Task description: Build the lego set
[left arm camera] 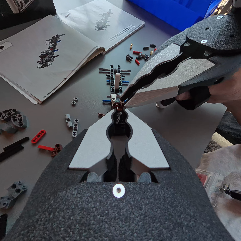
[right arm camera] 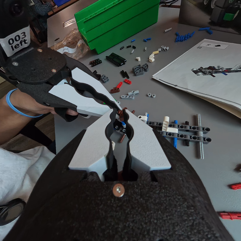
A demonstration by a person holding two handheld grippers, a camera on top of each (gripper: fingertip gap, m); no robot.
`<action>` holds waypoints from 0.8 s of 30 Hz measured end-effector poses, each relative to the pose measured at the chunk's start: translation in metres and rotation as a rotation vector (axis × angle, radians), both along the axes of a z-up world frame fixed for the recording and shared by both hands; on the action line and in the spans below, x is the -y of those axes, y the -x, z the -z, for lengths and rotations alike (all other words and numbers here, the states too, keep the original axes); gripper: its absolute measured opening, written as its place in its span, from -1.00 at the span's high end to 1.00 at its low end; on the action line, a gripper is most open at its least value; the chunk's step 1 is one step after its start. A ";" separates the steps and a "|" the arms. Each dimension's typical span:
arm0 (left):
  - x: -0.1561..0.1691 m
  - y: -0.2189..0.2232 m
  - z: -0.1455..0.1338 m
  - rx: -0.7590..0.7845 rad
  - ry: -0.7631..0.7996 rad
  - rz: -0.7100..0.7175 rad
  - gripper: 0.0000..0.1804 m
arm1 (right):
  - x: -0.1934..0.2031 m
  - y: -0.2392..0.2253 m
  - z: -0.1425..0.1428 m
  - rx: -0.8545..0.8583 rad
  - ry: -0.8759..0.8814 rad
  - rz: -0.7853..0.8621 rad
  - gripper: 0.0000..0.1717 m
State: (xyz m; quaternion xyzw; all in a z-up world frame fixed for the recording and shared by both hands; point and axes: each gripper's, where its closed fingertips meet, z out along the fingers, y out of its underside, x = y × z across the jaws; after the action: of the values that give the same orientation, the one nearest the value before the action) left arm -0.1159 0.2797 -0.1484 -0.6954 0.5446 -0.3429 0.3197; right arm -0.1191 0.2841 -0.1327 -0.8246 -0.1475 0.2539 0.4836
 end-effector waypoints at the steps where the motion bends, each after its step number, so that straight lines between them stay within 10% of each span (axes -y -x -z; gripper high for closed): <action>1: 0.000 0.000 0.000 0.004 0.006 0.000 0.93 | 0.000 0.001 -0.001 0.002 -0.001 -0.005 0.89; 24: 0.003 0.001 0.006 -0.012 -0.067 -0.038 0.93 | -0.002 -0.002 0.015 -0.074 0.194 -0.042 0.99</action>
State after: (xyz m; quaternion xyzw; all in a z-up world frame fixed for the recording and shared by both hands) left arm -0.1166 0.2769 -0.1544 -0.6966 0.5444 -0.3141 0.3459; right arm -0.1171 0.2863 -0.1473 -0.8543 -0.1217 0.3072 0.4012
